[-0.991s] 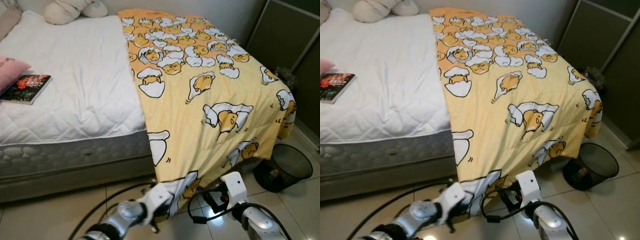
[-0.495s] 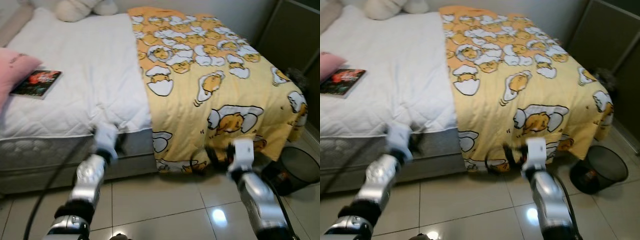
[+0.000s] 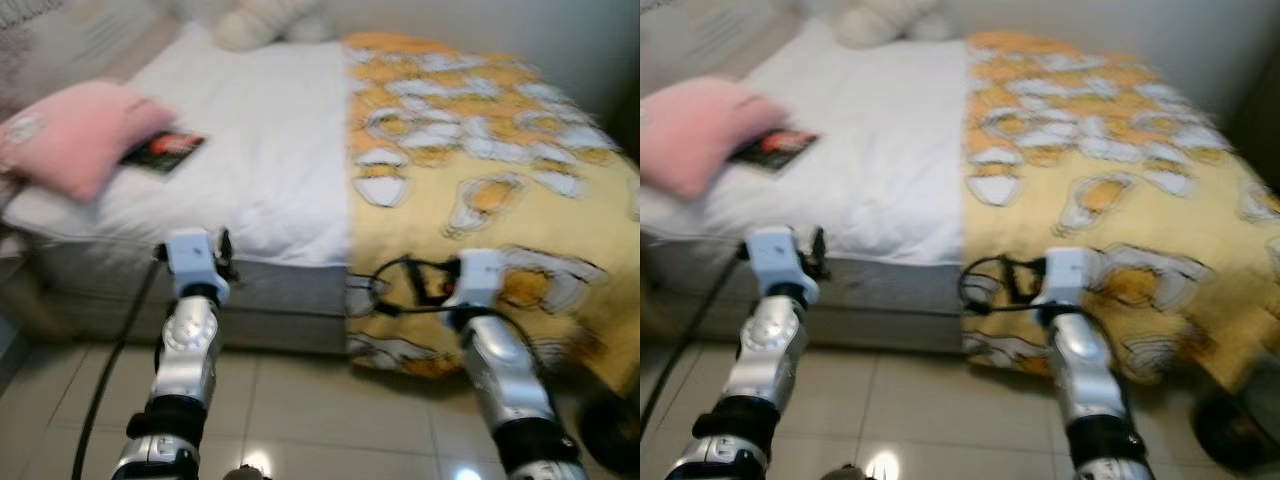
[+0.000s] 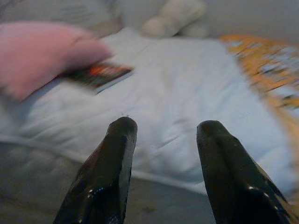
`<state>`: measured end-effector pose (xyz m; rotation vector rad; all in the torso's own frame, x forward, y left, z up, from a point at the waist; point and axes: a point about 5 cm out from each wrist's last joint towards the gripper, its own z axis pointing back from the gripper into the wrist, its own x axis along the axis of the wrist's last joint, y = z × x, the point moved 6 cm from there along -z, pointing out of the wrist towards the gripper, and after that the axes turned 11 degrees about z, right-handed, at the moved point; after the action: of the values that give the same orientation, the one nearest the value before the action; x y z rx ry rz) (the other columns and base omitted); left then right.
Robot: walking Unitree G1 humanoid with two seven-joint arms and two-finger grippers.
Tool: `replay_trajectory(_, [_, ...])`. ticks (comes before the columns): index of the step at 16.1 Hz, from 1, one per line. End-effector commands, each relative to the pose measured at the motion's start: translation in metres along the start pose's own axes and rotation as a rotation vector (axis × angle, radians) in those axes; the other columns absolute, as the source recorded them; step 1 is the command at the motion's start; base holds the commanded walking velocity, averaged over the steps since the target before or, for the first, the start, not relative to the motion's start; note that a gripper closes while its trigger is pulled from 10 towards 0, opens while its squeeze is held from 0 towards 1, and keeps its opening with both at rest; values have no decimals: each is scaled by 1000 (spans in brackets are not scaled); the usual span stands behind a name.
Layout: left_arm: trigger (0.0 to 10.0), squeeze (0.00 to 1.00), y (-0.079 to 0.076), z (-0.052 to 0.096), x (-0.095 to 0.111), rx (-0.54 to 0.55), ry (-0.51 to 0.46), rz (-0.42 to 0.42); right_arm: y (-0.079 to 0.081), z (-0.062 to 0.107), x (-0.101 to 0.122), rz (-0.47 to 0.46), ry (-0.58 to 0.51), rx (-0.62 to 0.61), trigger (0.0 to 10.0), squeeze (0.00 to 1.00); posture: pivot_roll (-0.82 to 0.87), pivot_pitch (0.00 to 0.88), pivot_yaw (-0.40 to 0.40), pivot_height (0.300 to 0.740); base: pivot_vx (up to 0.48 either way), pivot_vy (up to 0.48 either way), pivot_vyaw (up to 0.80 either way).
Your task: Clean up the room
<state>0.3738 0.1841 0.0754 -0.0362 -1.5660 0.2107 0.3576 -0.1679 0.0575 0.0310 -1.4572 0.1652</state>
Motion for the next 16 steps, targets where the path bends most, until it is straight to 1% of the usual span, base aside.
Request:
replay_trajectory(1, [10000,1000,-9,-2,2,-46,4,-20,1,5,-2,3,-4,-9,10000,0,80,0,-39,740,352,-322,575])
replay_trajectory(2, [10000,1000,-19,-4,6,-77,0,-53,-4,9,-7,8,2,-31,10000,0,73,0,-33,740,386,-277,581])
replay_trajectory(3, [10000,1000,-25,-7,9,-90,-2,-78,-7,12,-11,10,10,-45,10000,0,68,0,-30,740,394,-266,600])
replay_trajectory(4, [10000,1000,-29,-10,8,-103,15,-80,-10,13,-13,14,18,-57,10000,0,63,0,-25,740,394,-270,594])
replay_trajectory(6, [10000,1000,-31,-10,7,-100,21,-72,-10,13,-13,13,17,-60,10000,0,55,0,-20,740,394,-270,594])
replay_trajectory(7, [10000,1000,-28,-9,2,-87,45,-49,-9,12,-12,9,14,-58,10000,0,50,0,-16,740,394,-270,600])
replay_trajectory(8, [10000,1000,-27,-5,-6,-74,68,-34,-8,12,-11,4,15,-55,10000,0,52,0,-18,740,394,-266,600])
replay_trajectory(9, [10000,1000,-29,3,-16,-93,96,-49,-8,13,-11,3,14,-55,10000,0,42,0,-16,740,442,0,594])
replay_trajectory(10, [10000,0,-29,19,-26,-128,86,-148,-14,23,-15,8,20,-70,10000,0,41,0,-18,740,0,0,594])
replay_trajectory(11, [10000,0,-21,24,-31,-110,108,-105,-24,32,-20,-1,34,-103,10000,0,50,0,-26,740,0,0,594])
replay_trajectory(12, [10000,0,-11,25,-30,-89,122,-62,-31,44,-29,5,56,-123,10000,0,59,0,-28,740,0,0,594])
replay_trajectory(13, [10000,0,-15,29,-26,-128,115,-50,-32,52,-39,12,87,-113,10000,0,63,0,-22,740,0,0,587])
replay_trajectory(14, [10000,0,-14,31,-26,-113,120,-30,-30,50,-41,13,93,-107,10000,0,65,0,-20,740,0,0,587])
replay_trajectory(15, [10000,0,-10,30,-24,-86,108,-24,-27,45,-41,11,93,-99,10000,0,71,0,-15,740,368,-304,587])
replay_trajectory(16, [10000,0,-9,27,-19,-58,92,-41,-23,38,-39,7,90,-89,10000,0,77,0,-14,740,439,0,594])
